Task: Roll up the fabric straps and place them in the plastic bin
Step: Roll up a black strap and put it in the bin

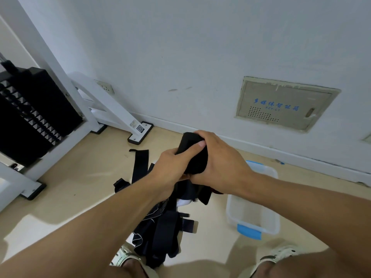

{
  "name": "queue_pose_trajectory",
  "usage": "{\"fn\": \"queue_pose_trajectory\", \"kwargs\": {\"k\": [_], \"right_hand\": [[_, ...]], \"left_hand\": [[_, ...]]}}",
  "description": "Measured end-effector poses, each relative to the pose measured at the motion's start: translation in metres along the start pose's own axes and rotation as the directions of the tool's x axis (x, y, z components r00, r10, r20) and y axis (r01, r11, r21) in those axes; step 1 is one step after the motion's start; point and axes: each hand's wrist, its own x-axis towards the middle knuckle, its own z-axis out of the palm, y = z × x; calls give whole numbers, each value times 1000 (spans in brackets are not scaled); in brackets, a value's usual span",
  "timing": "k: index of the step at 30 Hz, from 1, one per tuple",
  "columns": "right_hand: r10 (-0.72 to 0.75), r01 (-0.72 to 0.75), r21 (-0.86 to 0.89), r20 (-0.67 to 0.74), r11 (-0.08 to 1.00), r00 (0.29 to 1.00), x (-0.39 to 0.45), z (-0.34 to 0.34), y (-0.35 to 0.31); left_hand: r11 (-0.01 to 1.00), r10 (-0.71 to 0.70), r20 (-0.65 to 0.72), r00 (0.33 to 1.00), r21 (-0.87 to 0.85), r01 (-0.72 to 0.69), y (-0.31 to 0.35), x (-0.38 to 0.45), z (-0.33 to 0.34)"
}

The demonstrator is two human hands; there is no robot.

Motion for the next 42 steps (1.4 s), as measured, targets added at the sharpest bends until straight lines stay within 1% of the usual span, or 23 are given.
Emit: {"fn": "queue_pose_trajectory", "kwargs": {"k": [2, 3, 5, 7, 8, 11, 14, 17, 19, 20, 21, 22, 23, 24, 26, 29, 34, 36, 37, 39, 42], "right_hand": [[-64, 64, -1, 36, 998, 997, 1, -3, 2], [-106, 107, -9, 61, 994, 992, 1, -4, 2], [-190, 192, -20, 98, 981, 977, 0, -5, 1], [-261, 262, 5, 113, 965, 959, 0, -5, 0], [-287, 288, 15, 116, 958, 951, 1, -6, -1], [-322, 323, 12, 117, 946, 939, 5, -8, -1], [-317, 321, -14, 112, 947, 942, 4, -9, 3], [-309, 313, 0, 154, 950, 938, 3, -7, 6], [-298, 304, 7, 213, 953, 931, 7, -10, 8], [-279, 282, 25, 246, 959, 928, 9, -14, 9], [-253, 245, 65, 273, 967, 928, 11, -19, 11], [-227, 201, 117, 284, 972, 931, 12, -23, 13], [-208, 169, 157, 280, 973, 937, 12, -26, 16], [-197, 155, 170, 265, 973, 944, 11, -27, 19], [-184, 151, 148, 237, 977, 954, 9, -24, 24], [-179, 157, 113, 216, 981, 960, 8, -20, 31], [-58, 38, 106, 188, 994, 980, 8, -27, 38], [-29, 15, 62, 222, 998, 975, 9, -33, 41], [-18, 5, 50, 255, 999, 967, 8, -36, 43], [-7, -27, 95, 336, 995, 942, 7, -38, 45], [-9, -77, 187, 420, 979, 908, 3, -33, 43]], "left_hand": [[997, -24, 121, 992, 72, 15, 7, -4, -7], [997, -37, 164, 986, 79, 24, 9, -5, -11], [998, -55, 231, 972, 54, 44, 9, -8, -16], [999, -47, 273, 961, 12, 45, 7, -10, -19], [999, -31, 273, 961, -3, 33, 6, -11, -20], [999, 25, 211, 977, -26, -20, 2, -7, -19], [999, 29, 192, 981, -37, -22, -2, -4, -17], [999, 36, 198, 980, -15, -34, -4, -4, -14], [998, 48, 129, 990, 33, -52, -2, -3, -13], [993, 66, 74, 995, 95, -73, -1, -1, -14], [973, 103, 23, 994, 207, -106, 0, 3, -16], [924, 147, 1, 989, 356, -138, 1, 6, -18], [853, 177, 9, 984, 498, -158, 1, 9, -20], [779, 190, 29, 981, 604, -168, 1, 10, -20], [681, 197, 45, 979, 712, -169, -2, 10, -17], [620, 252, 26, 967, 763, -182, -7, 8, -11], [585, 436, 34, 900, 748, -312, -4, 2, -14], [562, 474, 65, 878, 745, -359, -1, 1, -17], [530, 486, 98, 869, 757, -382, 0, 1, -18], [473, 492, 177, 852, 768, -433, 2, 1, -20], [464, 513, 275, 813, 708, -532, 1, 0, -18]]}}
